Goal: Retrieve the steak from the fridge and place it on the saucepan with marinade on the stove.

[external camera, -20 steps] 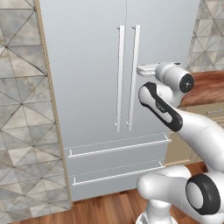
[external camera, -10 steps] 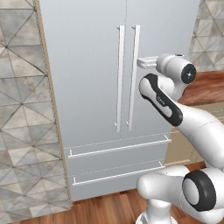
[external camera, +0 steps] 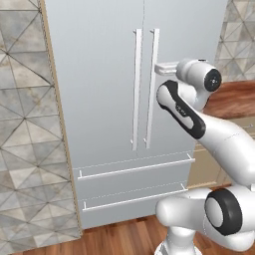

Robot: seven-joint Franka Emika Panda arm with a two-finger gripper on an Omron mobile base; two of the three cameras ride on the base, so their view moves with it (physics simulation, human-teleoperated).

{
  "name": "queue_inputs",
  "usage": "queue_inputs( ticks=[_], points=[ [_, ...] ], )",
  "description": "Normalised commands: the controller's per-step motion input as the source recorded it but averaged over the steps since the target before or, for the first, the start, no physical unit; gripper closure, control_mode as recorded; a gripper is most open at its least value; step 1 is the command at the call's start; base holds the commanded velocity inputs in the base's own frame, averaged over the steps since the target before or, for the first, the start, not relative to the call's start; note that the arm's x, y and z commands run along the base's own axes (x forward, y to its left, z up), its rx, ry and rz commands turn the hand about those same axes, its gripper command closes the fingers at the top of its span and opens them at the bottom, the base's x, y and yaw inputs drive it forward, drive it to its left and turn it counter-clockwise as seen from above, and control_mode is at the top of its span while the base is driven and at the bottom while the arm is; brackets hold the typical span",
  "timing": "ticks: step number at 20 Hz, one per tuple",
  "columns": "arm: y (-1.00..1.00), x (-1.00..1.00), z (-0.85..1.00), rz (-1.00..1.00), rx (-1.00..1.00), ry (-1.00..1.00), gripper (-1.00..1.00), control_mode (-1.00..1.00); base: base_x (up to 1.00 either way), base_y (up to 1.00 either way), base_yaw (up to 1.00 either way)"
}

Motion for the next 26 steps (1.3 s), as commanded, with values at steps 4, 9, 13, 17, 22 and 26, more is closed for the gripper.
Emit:
queue_inputs(
  ticks=[4, 9, 13, 17, 22, 26],
  points=[
    [0.00, 0.18, 0.00, 0.00, 0.00, -0.06, -1.00, -1.00, 0.00, 0.00, 0.00],
    [0.00, 0.17, 0.00, 0.00, 0.00, -0.07, -1.00, -1.00, 0.00, 0.00, 0.00],
    [0.01, 0.13, -0.04, 0.00, 0.00, -0.08, -1.00, -1.00, 0.00, 0.00, 0.00],
    [0.09, 0.12, -0.10, 0.00, 0.00, -0.08, -1.00, -1.00, 0.00, 0.00, 0.00],
    [0.13, 0.12, 0.00, 0.00, 0.00, -0.02, -1.00, -1.00, 0.00, 0.00, 0.00],
    [0.04, 0.20, 0.00, 0.00, 0.00, -0.03, -1.00, -1.00, 0.00, 0.00, 0.00]
  ],
)
